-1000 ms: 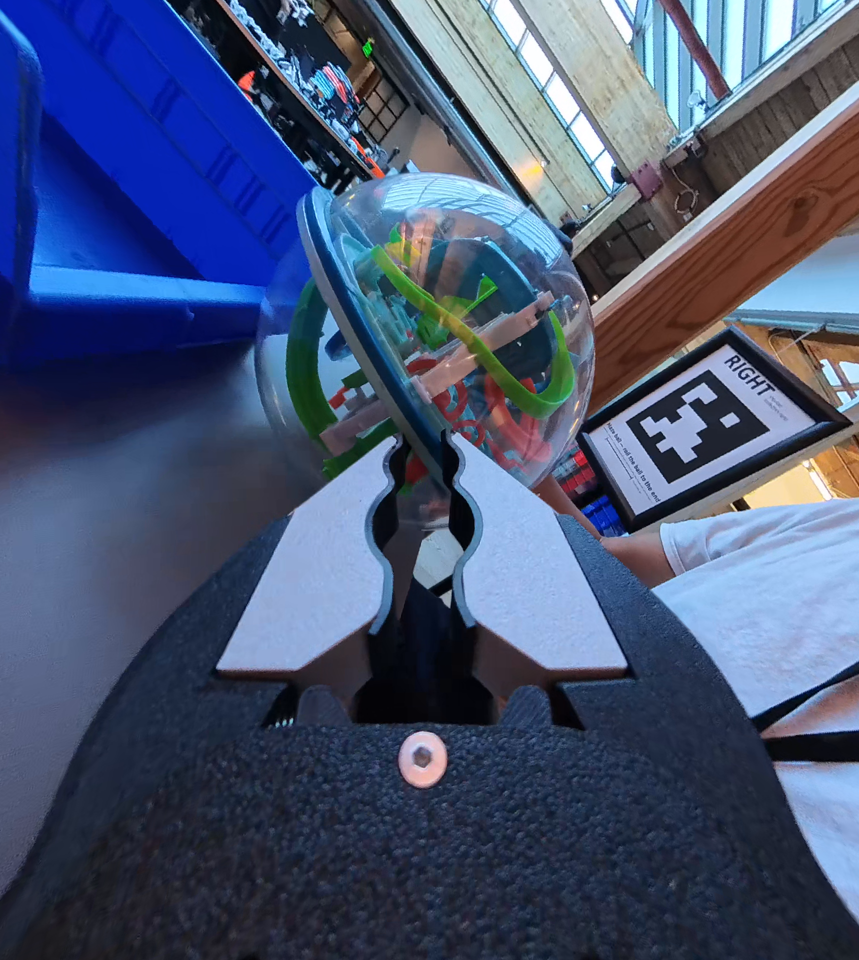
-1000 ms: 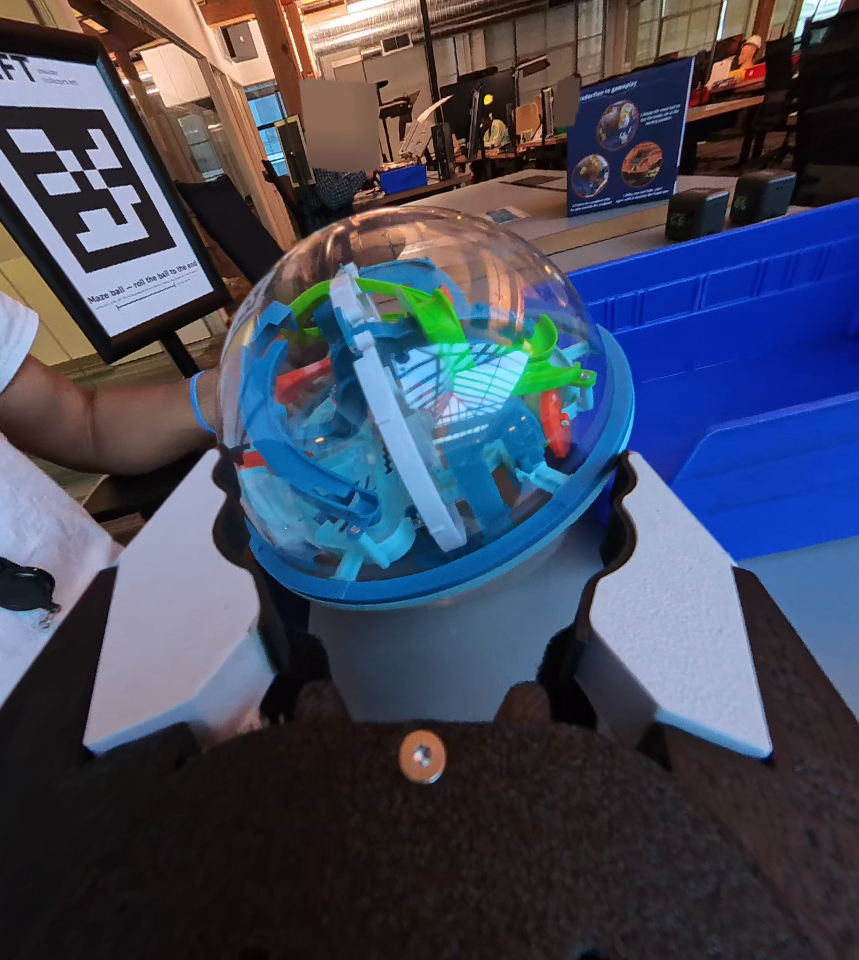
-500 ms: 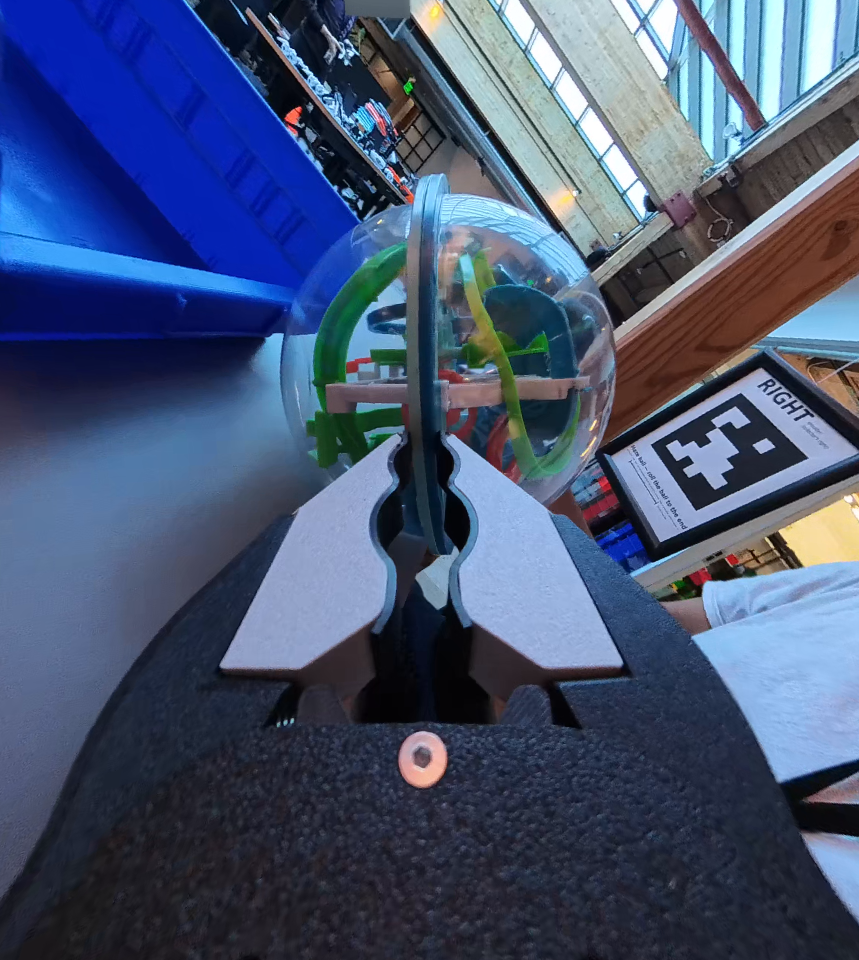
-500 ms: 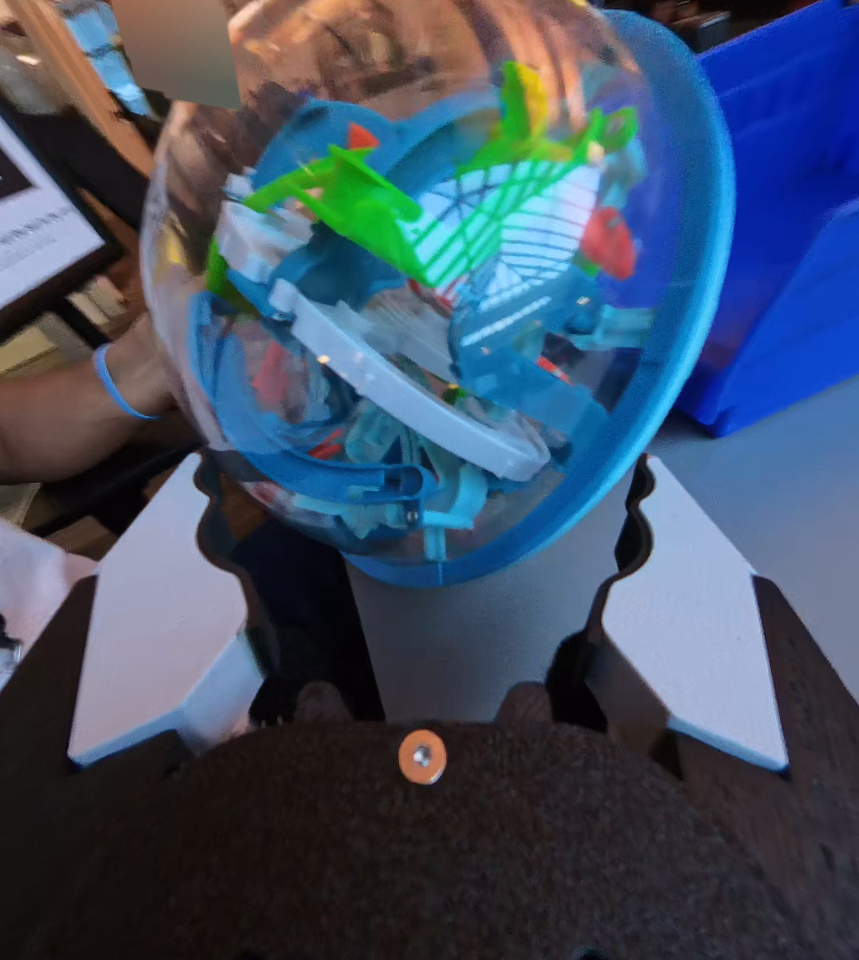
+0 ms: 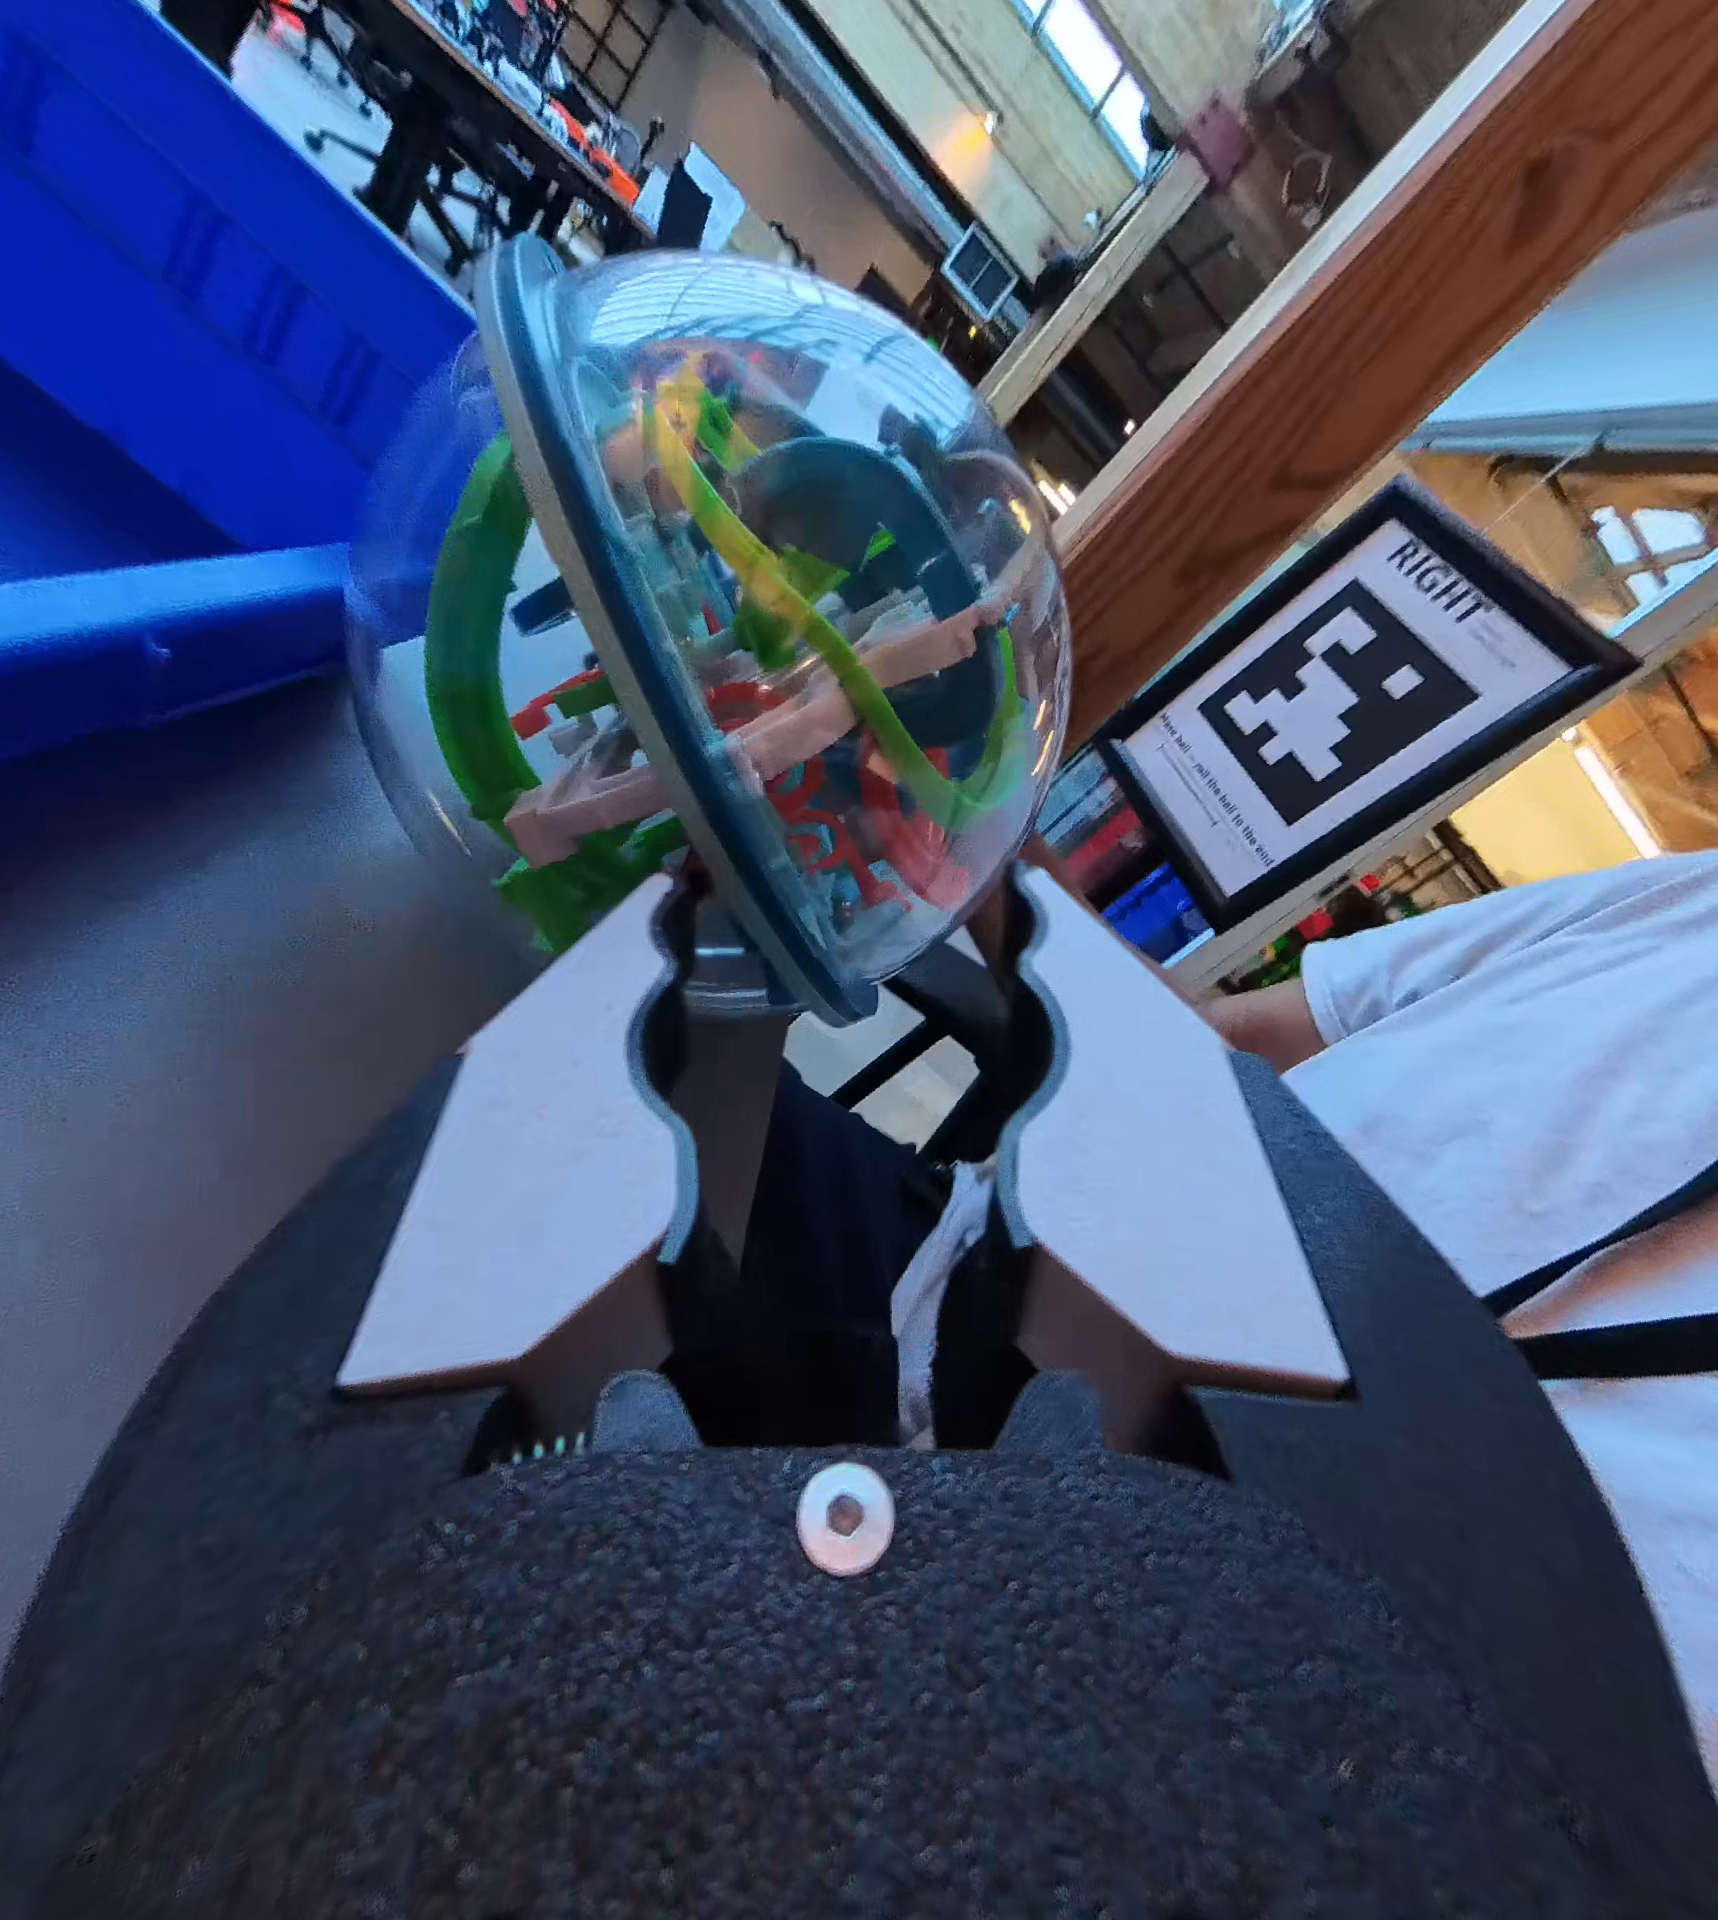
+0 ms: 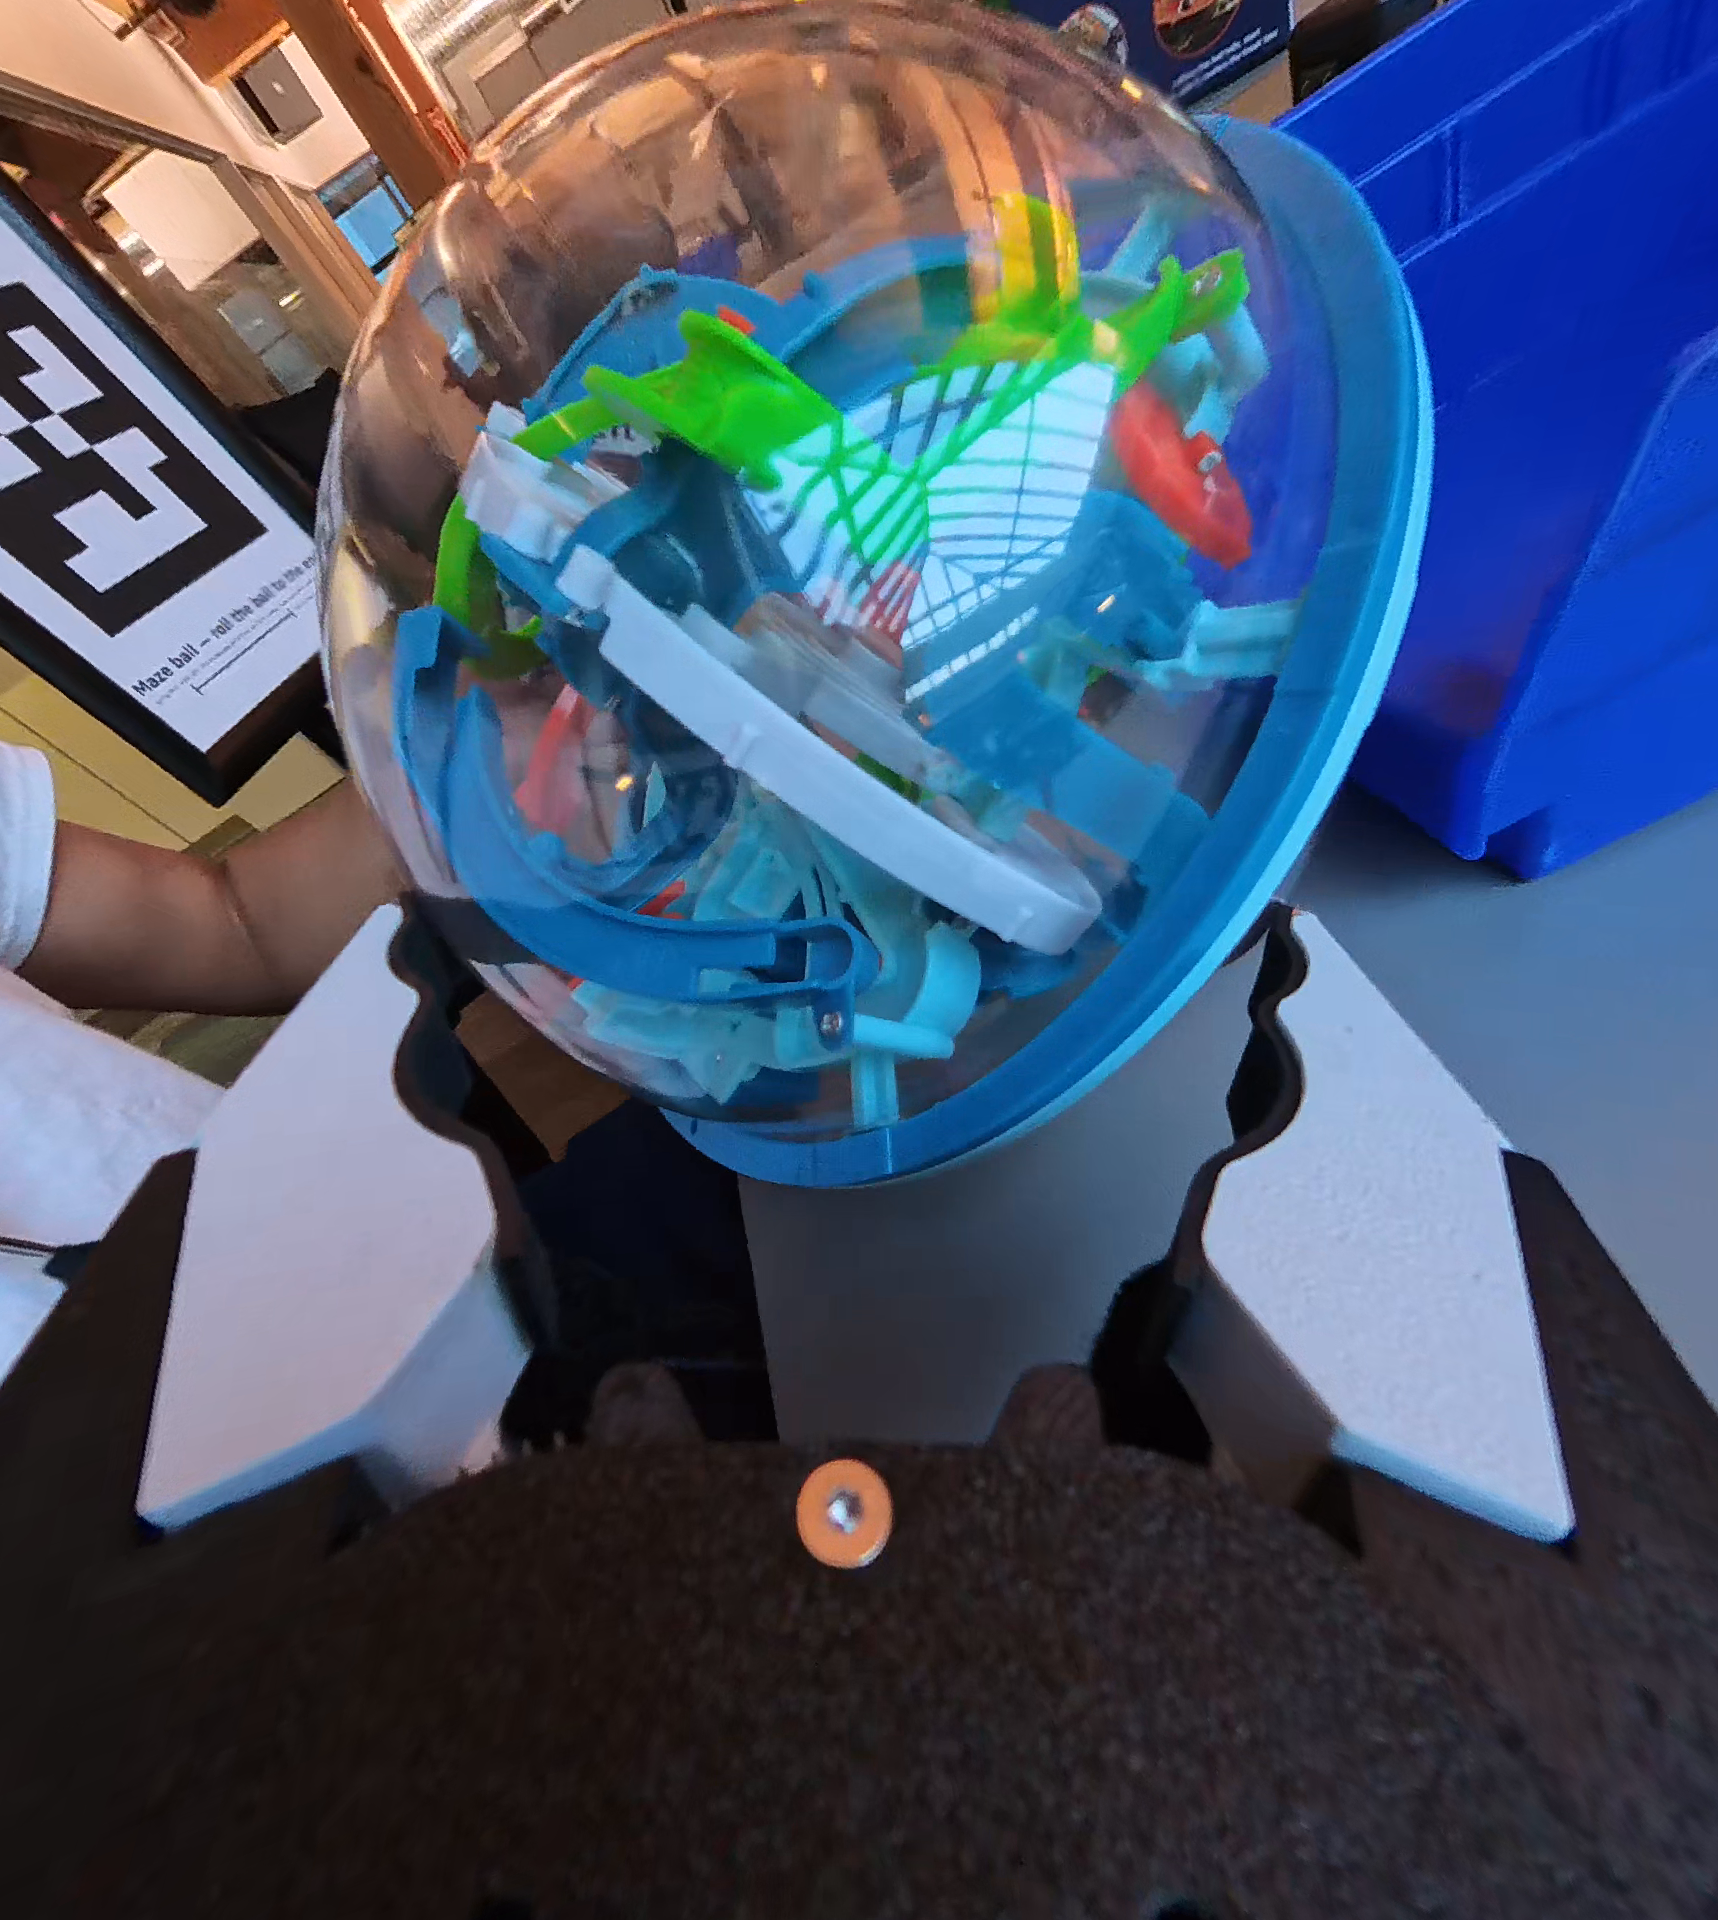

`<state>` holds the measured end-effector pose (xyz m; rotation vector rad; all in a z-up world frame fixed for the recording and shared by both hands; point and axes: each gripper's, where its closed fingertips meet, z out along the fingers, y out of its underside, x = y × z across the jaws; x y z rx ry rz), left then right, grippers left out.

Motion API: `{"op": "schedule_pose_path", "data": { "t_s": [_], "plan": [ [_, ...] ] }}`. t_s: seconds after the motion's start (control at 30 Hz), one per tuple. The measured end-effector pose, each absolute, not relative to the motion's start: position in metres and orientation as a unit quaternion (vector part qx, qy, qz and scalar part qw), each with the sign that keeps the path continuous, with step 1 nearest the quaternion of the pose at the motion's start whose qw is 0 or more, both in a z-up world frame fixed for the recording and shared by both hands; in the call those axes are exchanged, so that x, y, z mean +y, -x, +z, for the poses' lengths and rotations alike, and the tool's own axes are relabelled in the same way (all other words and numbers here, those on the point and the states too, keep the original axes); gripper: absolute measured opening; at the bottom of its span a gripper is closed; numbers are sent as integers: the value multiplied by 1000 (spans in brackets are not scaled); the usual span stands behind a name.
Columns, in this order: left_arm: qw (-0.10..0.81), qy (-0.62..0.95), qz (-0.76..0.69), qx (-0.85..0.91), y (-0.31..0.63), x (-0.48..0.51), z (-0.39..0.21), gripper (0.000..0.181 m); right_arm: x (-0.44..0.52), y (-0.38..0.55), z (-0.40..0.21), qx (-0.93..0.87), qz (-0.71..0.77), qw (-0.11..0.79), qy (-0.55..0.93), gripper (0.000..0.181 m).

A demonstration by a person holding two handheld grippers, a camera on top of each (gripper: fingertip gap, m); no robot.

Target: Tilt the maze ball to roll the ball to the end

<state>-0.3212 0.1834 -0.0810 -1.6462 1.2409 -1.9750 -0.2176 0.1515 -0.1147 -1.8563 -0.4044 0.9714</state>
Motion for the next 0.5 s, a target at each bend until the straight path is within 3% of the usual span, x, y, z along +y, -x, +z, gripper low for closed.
{"op": "schedule_pose_path", "data": {
  "t_s": [0.1,0.17,0.3,0.5],
  "plan": [
    [136,605,-655,431,310,192,-92,109,153,219,-113,-179,400,474,763,148],
    [122,626,-640,428,303,195,-102,126,155,221,-111,-184,405,467,764,148],
    [29,626,-655,422,296,178,-110,131,159,227,-106,-183,419,461,760,147],
    [2,625,-664,410,299,174,-108,130,161,229,-99,-184,424,432,774,147]
  ]
}}
